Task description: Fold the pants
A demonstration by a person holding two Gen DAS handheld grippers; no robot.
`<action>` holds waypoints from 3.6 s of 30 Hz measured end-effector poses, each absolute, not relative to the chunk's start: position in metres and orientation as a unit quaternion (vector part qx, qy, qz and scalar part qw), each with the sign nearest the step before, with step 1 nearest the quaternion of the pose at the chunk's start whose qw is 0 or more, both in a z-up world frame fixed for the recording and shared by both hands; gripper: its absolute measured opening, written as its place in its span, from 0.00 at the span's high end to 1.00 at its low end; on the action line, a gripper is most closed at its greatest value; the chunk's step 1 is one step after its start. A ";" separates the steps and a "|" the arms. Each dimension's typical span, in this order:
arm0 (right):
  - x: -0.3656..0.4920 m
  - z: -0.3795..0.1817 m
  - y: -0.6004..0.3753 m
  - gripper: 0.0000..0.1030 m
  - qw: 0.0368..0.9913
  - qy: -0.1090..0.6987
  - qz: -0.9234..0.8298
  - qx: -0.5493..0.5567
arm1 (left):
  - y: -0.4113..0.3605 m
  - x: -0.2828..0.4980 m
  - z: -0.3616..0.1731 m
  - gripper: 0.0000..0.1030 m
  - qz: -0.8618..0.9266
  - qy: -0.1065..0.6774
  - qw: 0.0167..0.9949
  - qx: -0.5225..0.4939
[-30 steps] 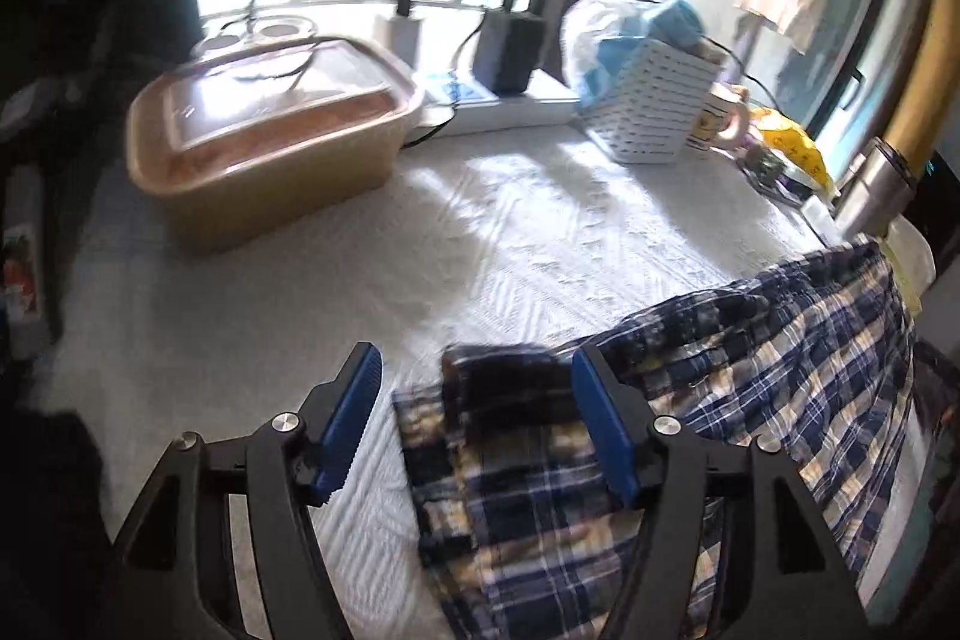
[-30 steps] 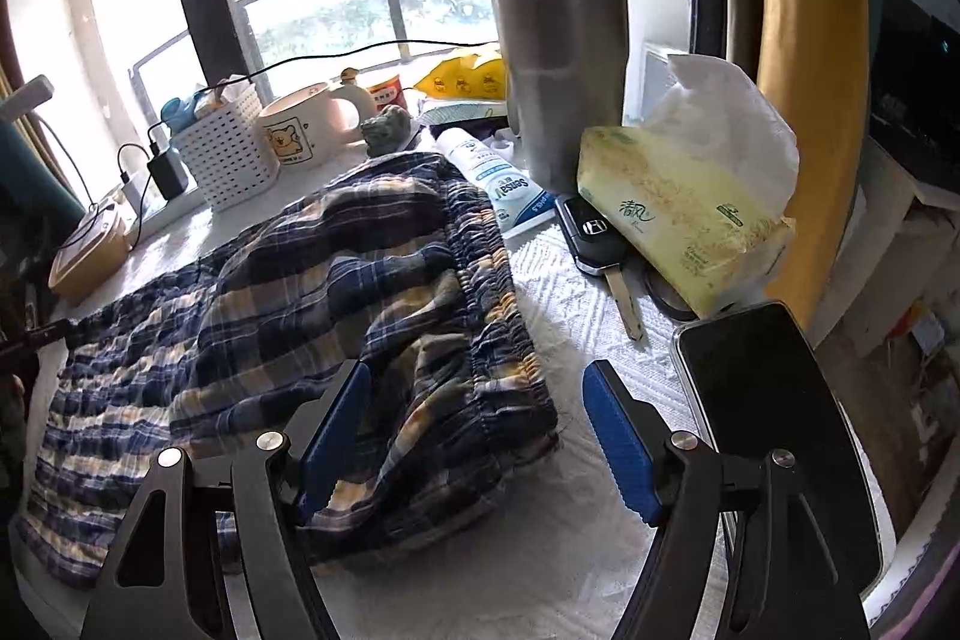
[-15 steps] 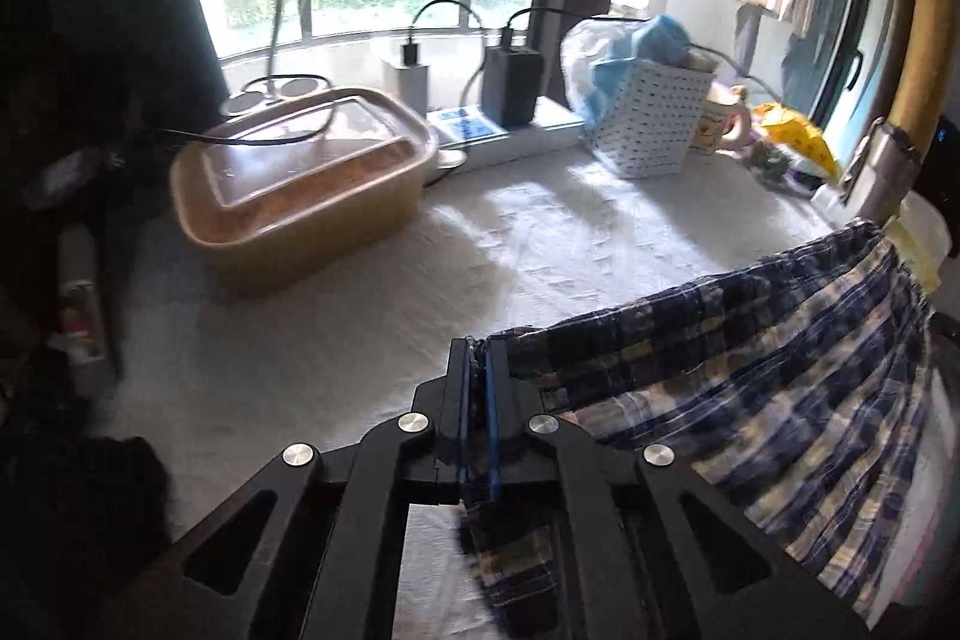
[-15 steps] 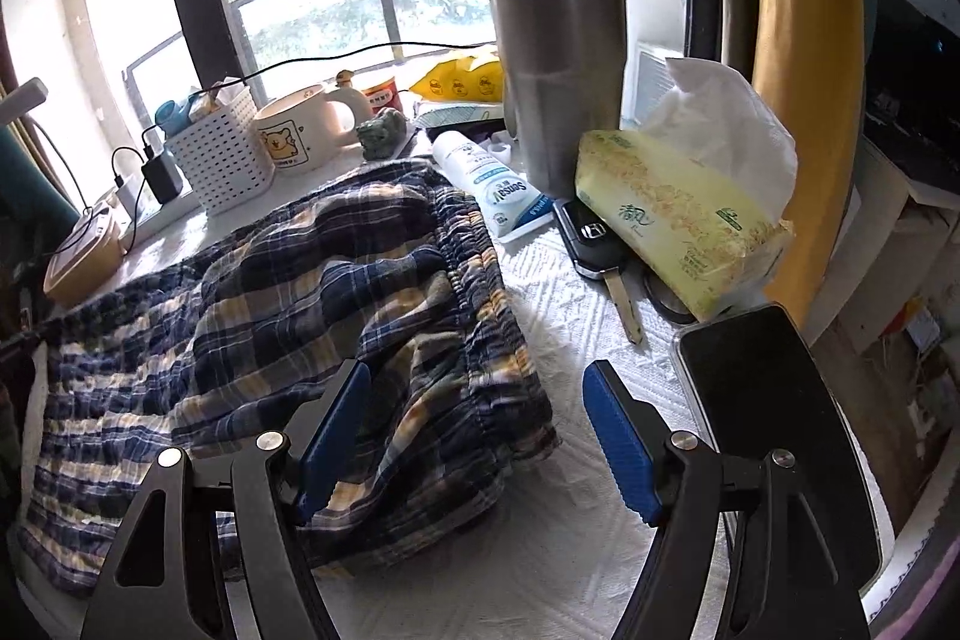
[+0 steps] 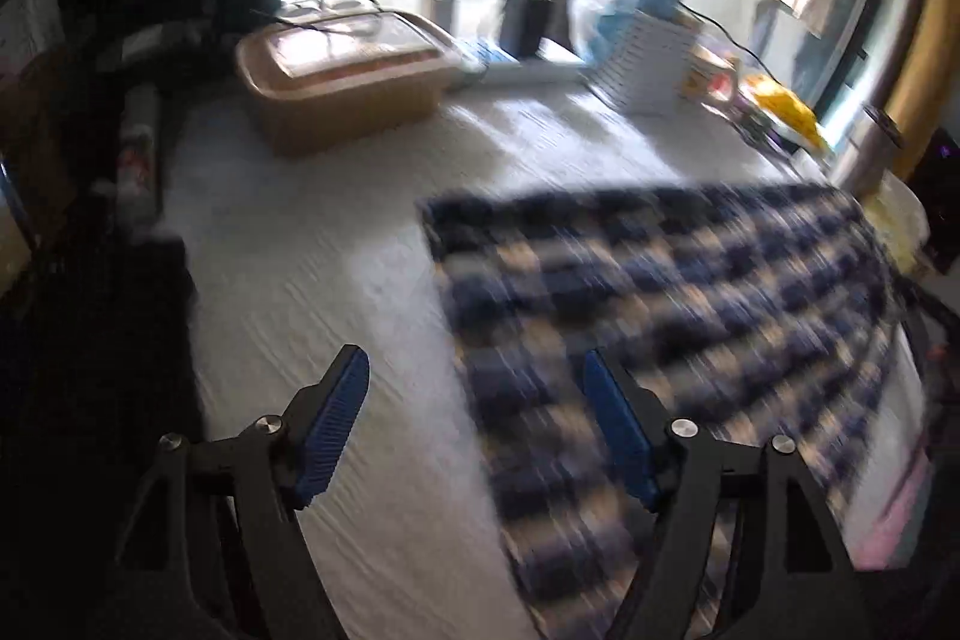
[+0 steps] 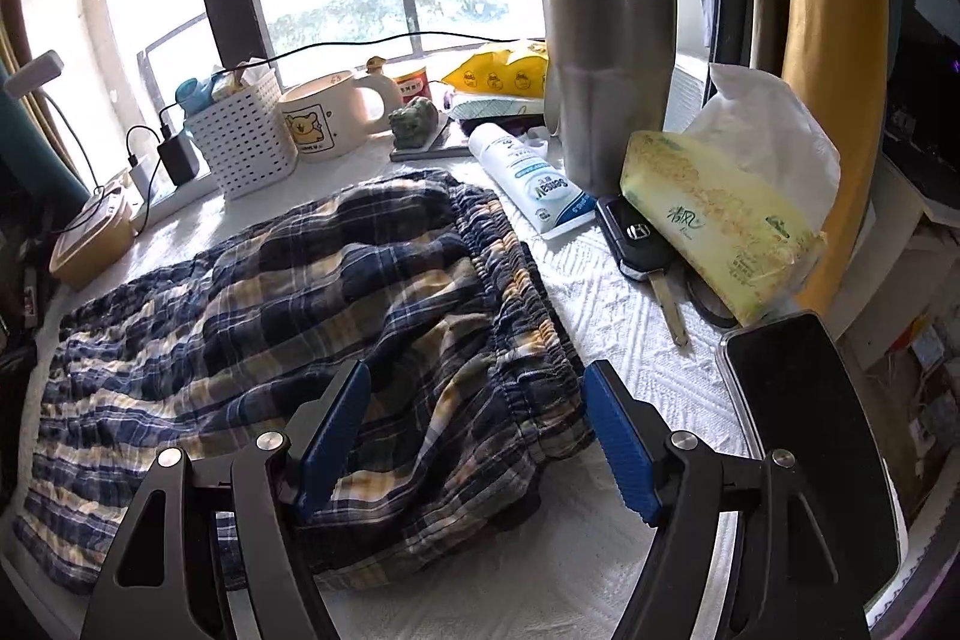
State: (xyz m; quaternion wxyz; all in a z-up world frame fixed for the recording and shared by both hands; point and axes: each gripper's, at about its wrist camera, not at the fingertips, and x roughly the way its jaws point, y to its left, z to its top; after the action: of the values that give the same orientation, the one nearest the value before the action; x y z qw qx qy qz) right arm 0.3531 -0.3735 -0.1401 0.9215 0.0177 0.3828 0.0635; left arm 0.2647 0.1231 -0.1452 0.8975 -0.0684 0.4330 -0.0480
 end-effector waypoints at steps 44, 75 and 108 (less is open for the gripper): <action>0.504 -0.174 -0.257 0.59 0.860 0.476 0.179 -0.036 | 0.081 0.393 -0.169 0.22 -0.064 0.477 0.876 -0.016; 0.346 -0.153 -0.418 0.17 0.884 0.450 0.053 0.115 | 0.085 0.248 -0.147 0.22 0.015 0.442 0.889 -0.116; 0.388 -0.141 -0.421 0.91 0.879 0.373 0.103 0.277 | 0.118 0.221 -0.130 0.22 0.054 0.411 0.900 -0.132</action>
State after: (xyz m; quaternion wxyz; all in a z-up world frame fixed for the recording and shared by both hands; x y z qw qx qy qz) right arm 0.3883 -0.4211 -0.1412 0.8794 0.2771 0.3732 0.1032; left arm 0.2210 0.1181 -0.1297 0.9002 -0.1324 0.4114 0.0535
